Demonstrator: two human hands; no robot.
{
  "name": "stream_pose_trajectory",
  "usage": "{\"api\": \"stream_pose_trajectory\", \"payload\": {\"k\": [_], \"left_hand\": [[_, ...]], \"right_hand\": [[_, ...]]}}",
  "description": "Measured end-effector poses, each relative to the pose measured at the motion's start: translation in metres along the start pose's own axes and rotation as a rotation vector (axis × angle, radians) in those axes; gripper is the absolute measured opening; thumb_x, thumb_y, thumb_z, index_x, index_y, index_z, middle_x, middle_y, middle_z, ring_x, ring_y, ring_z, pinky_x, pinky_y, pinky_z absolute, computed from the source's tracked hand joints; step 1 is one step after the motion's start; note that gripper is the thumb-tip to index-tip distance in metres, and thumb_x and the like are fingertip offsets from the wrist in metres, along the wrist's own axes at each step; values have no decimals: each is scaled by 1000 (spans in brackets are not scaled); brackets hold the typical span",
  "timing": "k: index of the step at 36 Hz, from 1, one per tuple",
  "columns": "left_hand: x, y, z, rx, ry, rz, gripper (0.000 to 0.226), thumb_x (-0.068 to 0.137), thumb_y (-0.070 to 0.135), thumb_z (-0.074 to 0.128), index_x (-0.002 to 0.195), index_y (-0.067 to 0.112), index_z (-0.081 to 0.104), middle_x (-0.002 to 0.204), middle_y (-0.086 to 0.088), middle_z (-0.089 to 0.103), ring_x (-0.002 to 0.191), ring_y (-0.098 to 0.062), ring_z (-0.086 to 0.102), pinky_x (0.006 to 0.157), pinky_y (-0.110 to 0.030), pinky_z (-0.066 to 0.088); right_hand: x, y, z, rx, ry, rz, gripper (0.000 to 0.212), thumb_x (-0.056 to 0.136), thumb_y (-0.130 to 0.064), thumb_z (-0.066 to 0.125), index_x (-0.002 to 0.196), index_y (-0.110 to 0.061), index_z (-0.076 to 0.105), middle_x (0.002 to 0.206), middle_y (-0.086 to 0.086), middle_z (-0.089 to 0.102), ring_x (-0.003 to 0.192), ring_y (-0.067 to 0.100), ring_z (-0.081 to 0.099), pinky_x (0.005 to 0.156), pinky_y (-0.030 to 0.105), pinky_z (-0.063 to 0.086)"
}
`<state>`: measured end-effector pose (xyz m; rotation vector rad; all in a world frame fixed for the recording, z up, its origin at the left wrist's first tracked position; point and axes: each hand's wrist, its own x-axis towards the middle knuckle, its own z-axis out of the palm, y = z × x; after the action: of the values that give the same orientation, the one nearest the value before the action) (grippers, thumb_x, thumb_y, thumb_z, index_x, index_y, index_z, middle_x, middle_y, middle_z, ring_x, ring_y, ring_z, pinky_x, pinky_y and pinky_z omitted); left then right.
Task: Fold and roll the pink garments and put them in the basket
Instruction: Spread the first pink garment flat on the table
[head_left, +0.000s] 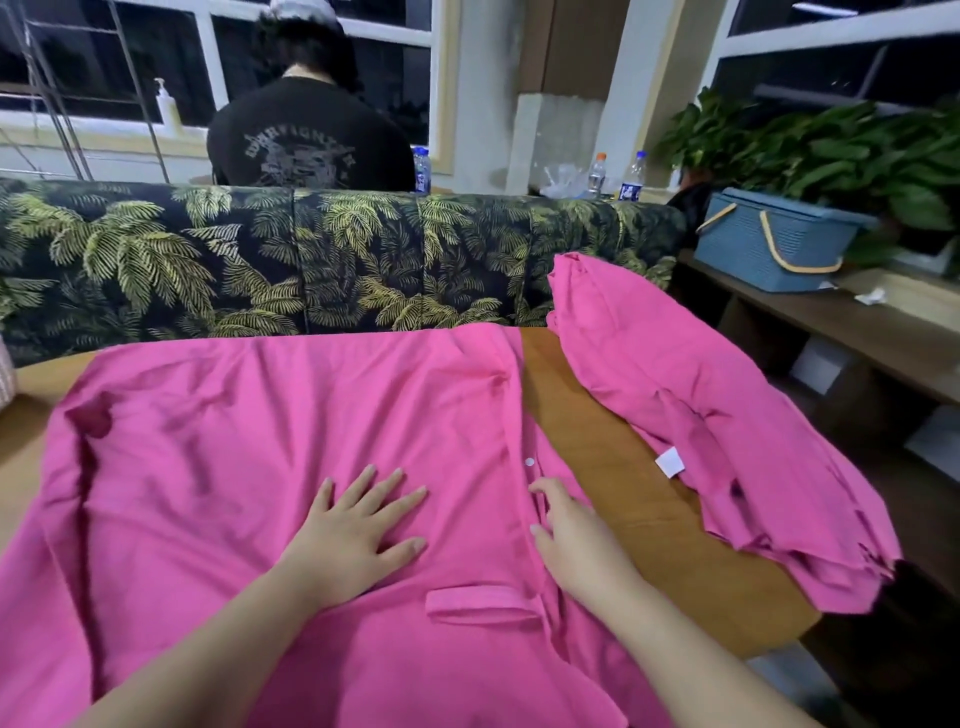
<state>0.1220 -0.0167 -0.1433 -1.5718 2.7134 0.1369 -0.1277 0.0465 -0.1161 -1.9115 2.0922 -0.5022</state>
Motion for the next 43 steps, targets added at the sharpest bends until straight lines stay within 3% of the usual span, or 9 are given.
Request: {"api": "stream_pose_trajectory", "payload": {"k": [4, 8, 13, 18, 22, 29, 32, 36, 43], "left_hand": [[-5, -6, -2, -9, -25, -3, 107, 41, 89, -32, 141, 58, -8, 159, 17, -8, 147, -14, -12, 117, -49, -4], [-11, -15, -2, -22, -18, -2, 101, 44, 92, -28, 138, 63, -5, 158, 20, -8, 147, -11, -12, 118, -47, -3], [-19, -21, -3, -47, -13, 8, 100, 46, 94, -23, 138, 64, 1, 157, 24, -5, 143, -6, -15, 118, -47, -2], [-28, -20, -4, -16, -29, 4, 100, 43, 94, -26, 136, 66, -3, 157, 22, -9, 145, -10, -16, 117, -47, -4], [-37, -14, -4, 6, -44, 31, 98, 44, 93, -26, 136, 66, -5, 158, 18, -11, 147, -18, -14, 116, -51, -2], [-41, -12, 0, -52, 4, 70, 86, 57, 94, -13, 137, 67, 6, 155, 23, -2, 146, -14, -7, 116, -52, 3], [-30, -18, -7, -113, 83, 30, 72, 75, 87, 4, 136, 60, 32, 147, 29, 29, 137, -6, 29, 107, -43, 27], [-2, -22, -17, -148, 295, -18, 42, 87, 49, 34, 118, 41, 61, 97, 19, 69, 84, -16, 66, 69, -34, 40], [83, -31, -37, -107, 278, -180, 43, 97, 39, 42, 139, 31, 43, 137, 4, 48, 125, -21, 45, 97, -40, 36]], "right_hand": [[0, 19, -15, 55, 117, -4, 36, 94, -5, 44, 123, -20, 59, 106, 1, 51, 104, 24, 56, 93, 35, 42], [0, 67, -45, -316, 211, 143, 37, 89, -3, 42, 118, -13, 63, 114, 9, 53, 103, 31, 57, 91, 38, 45], [-17, 87, -65, -482, 117, 274, 33, 92, -2, 38, 109, -11, 65, 106, 9, 59, 101, 27, 61, 84, 37, 49], [-19, 62, -52, -538, 125, 221, 21, 54, 4, 73, 72, -5, 68, 83, 19, 63, 75, 39, 62, 60, 45, 53], [-6, 20, -55, -460, 146, 50, 34, 79, -16, 65, 113, -18, 66, 118, 10, 55, 115, 33, 46, 94, 43, 40], [47, -15, -26, -274, -114, -31, 53, 100, -34, 42, 148, -16, 31, 152, 8, 30, 141, 27, 23, 115, 44, 24], [63, -8, -13, -260, -125, 23, 50, 101, -38, 36, 145, -13, 36, 150, 9, 37, 139, 28, 31, 113, 43, 28], [76, -9, -7, -287, -30, 15, 41, 100, -36, 38, 130, -12, 52, 130, 9, 55, 122, 28, 47, 103, 40, 39], [124, -14, -10, -304, -46, 126, 33, 94, -27, 44, 106, -5, 66, 111, 16, 65, 103, 31, 62, 79, 33, 47]]}}
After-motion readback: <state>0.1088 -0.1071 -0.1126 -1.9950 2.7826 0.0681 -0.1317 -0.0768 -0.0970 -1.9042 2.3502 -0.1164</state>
